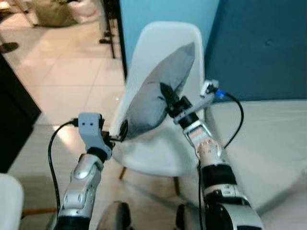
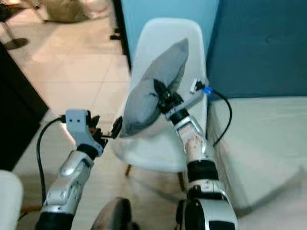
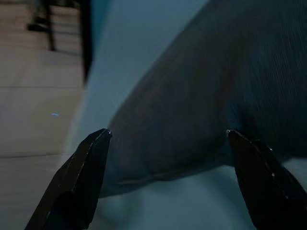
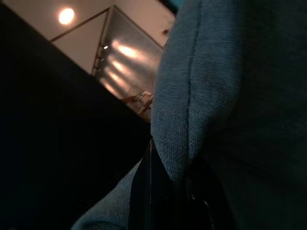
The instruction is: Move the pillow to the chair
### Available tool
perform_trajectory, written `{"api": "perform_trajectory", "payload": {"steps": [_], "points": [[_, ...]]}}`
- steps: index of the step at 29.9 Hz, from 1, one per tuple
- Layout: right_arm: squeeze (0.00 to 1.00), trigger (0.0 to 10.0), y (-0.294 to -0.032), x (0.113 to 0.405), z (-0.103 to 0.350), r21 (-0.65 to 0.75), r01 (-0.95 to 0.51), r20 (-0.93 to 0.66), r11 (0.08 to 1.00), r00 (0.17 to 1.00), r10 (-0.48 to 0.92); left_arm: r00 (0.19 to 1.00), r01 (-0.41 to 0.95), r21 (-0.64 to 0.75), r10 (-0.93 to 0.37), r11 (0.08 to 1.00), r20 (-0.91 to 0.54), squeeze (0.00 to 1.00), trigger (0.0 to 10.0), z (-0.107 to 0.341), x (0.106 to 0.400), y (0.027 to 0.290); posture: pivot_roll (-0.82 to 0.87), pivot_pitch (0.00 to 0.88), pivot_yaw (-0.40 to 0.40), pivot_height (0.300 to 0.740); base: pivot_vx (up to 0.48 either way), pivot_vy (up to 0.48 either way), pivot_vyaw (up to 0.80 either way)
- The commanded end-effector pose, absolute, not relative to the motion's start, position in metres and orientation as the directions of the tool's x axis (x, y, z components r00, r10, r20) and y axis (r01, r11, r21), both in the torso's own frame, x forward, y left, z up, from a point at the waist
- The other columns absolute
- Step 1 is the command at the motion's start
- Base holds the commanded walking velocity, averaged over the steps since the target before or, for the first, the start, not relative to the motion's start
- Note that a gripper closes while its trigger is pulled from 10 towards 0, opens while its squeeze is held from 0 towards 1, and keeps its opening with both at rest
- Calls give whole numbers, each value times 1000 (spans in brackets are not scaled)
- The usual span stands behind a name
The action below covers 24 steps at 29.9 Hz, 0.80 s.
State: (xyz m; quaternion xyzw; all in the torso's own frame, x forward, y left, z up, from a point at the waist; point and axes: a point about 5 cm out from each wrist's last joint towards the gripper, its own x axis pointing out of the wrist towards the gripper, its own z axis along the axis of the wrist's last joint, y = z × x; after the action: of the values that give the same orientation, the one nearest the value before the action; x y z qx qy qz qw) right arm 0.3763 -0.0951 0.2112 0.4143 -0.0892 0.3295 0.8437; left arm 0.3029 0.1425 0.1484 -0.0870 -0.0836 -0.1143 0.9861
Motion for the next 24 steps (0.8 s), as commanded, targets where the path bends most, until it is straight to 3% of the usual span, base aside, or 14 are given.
{"api": "perform_trajectory", "payload": {"steps": [1,8,24], "points": [[0,10000,-90,378,229,597,-694,506,403,716,481,967,219,-146,-195,965,167,0,10000,147,298,150,67,208,20,596,0,0,0],[0,10000,-89,379,237,586,-737,573,338,672,470,966,230,-149,-207,962,156,0,10000,147,291,145,76,232,25,577,0,0,0],[0,10000,-79,390,239,567,-755,560,330,647,517,964,249,-164,-227,954,140,0,10000,151,280,137,90,267,28,577,0,0,0]]}}
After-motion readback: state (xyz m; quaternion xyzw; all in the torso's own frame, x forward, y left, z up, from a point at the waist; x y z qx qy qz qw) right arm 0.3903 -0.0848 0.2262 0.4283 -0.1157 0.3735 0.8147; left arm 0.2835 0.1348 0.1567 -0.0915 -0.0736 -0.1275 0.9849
